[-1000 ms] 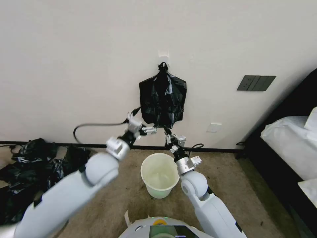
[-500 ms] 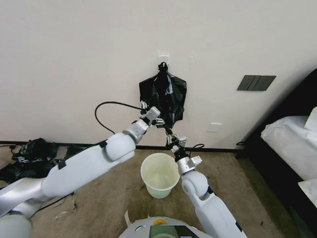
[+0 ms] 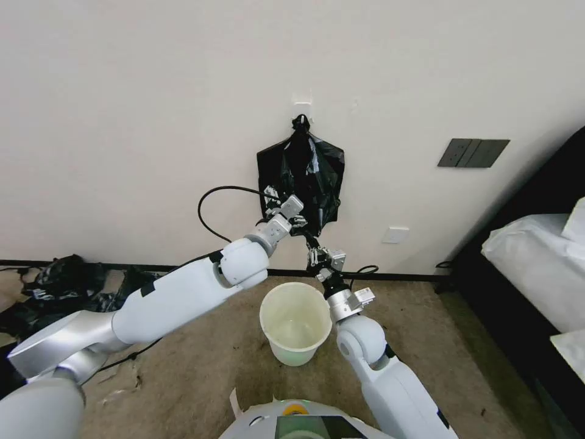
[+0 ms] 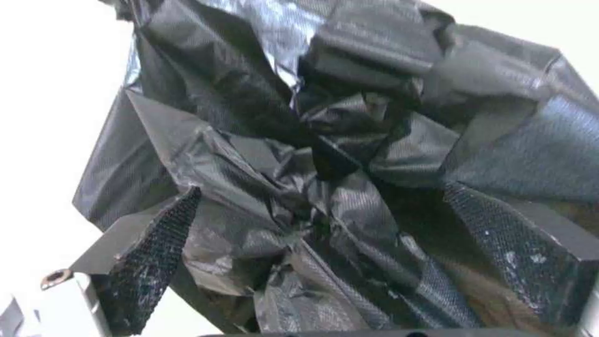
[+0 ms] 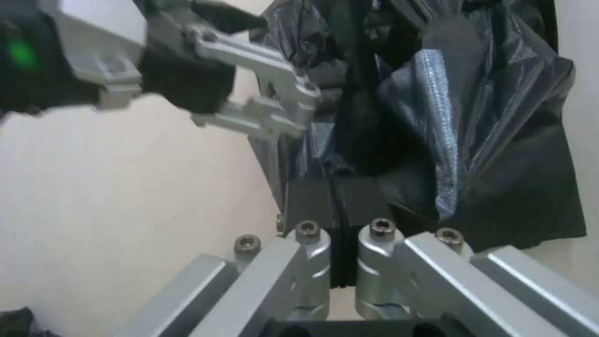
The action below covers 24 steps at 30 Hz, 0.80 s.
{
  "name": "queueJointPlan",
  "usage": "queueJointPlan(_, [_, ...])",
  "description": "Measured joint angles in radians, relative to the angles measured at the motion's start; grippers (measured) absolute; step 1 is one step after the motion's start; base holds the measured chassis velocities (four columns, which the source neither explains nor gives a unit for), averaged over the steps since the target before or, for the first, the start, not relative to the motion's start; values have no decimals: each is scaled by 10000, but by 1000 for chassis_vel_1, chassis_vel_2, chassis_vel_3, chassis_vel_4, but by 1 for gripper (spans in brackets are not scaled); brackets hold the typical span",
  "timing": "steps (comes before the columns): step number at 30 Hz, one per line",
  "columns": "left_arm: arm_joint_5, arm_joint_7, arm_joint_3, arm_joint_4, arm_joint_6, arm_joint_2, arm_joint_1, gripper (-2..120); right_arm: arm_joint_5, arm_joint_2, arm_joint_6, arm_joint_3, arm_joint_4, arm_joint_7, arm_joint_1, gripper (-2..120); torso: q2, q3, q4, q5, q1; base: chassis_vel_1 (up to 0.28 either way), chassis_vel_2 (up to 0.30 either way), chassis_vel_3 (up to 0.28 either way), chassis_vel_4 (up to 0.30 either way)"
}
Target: Place a trash bag onto the trash bin.
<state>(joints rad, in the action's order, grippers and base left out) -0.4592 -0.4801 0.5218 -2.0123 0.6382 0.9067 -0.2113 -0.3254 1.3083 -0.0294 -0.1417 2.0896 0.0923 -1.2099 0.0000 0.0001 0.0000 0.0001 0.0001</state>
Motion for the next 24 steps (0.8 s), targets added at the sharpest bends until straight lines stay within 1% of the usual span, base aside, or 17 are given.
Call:
queueJointPlan(3, [74, -131, 47, 130, 126, 107, 10, 99, -42, -2, 7, 1, 22, 0, 3, 0, 0, 0, 0, 0, 0, 0, 0, 0, 0])
queueJointPlan(4, [135, -242, 55, 239, 223, 183, 8, 93, -108, -6, 19, 1, 62, 1, -1, 0, 0, 0, 0, -1, 0, 0, 0, 0, 0])
queueJointPlan(5, [135, -242, 55, 239, 223, 183, 8, 93, -108, -6, 19, 1, 62, 1, -1, 0, 0, 0, 0, -1, 0, 0, 0, 0, 0])
queueJointPlan(10, [171, -584, -64, 583, 242, 419, -139, 72, -191, -30, 41, -17, 157, 5, -22, 0, 0, 0, 1, -1, 0, 0, 0, 0, 0])
queueJointPlan(11, [171, -584, -64, 583, 242, 419, -139, 72, -191, -30, 41, -17, 157, 5, -22, 0, 0, 0, 1, -1, 0, 0, 0, 0, 0])
queueJointPlan(12, [145, -644, -128, 625, 226, 461, -175, 69, -199, -39, 43, -30, 165, 7, -22, 0, 0, 0, 0, -2, -1, 0, 0, 0, 0])
queueJointPlan(13, [59, -714, -199, 657, 208, 498, -215, 62, -205, -44, 44, -44, 167, 12, -22, 0, 0, 0, 0, -1, -1, 0, 0, 0, 0])
queueJointPlan(14, [-41, -783, -257, 687, 188, 522, -254, 58, -208, -50, 45, -53, 168, 15, -22, 0, 0, 0, 0, -1, -1, 0, 0, 0, 0])
queueJointPlan(15, [-113, -844, -308, 720, 145, 540, -299, 55, -211, -55, 46, -60, 167, 18, -22, 0, 0, 0, 0, -1, -1, 0, 0, 0, 0])
queueJointPlan(16, [-113, -844, -308, 720, 145, 540, -299, 55, -211, -55, 46, -60, 167, 18, -22, 0, 0, 0, 0, -1, -1, 0, 0, 0, 0])
queueJointPlan(17, [-140, -879, -348, 749, 79, 548, -343, 52, -213, -58, 46, -63, 167, 20, -23, 0, 0, 0, -1, -1, -1, 0, 0, 0, 0])
queueJointPlan(18, [-181, -933, -429, 794, -59, 560, -447, 43, -216, -66, 48, -64, 168, 24, -21, 0, -1, 0, 0, -1, -1, 0, 0, 0, 0])
queueJointPlan(19, [-181, -933, -429, 794, -59, 560, -447, 43, -216, -66, 48, -64, 168, 24, -21, 0, -1, 0, 0, -1, -1, 0, 0, 0, 0])
queueJointPlan(20, [-208, -943, -462, 801, -110, 568, -493, 40, -217, -70, 49, -65, 168, 25, -20, 0, 0, 0, 1, -1, -1, 0, 0, 0, 0])
queueJointPlan(21, [-276, -972, -553, 811, -259, 579, -610, 33, -217, -77, 50, -67, 168, 30, -10, 0, 0, 0, 0, -2, -1, 0, 0, 0, 0])
queueJointPlan(22, [-276, -972, -553, 811, -259, 579, -610, 33, -217, -77, 50, -67, 168, 30, -10, 0, 0, 0, 0, -2, -1, 0, 0, 0, 0])
queueJointPlan(24, [-395, -1002, -735, 822, -542, 589, -792, 23, -218, -87, 53, -70, 169, 38, -5, 0, 0, 0, 0, -1, -1, 0, 0, 0, 0])
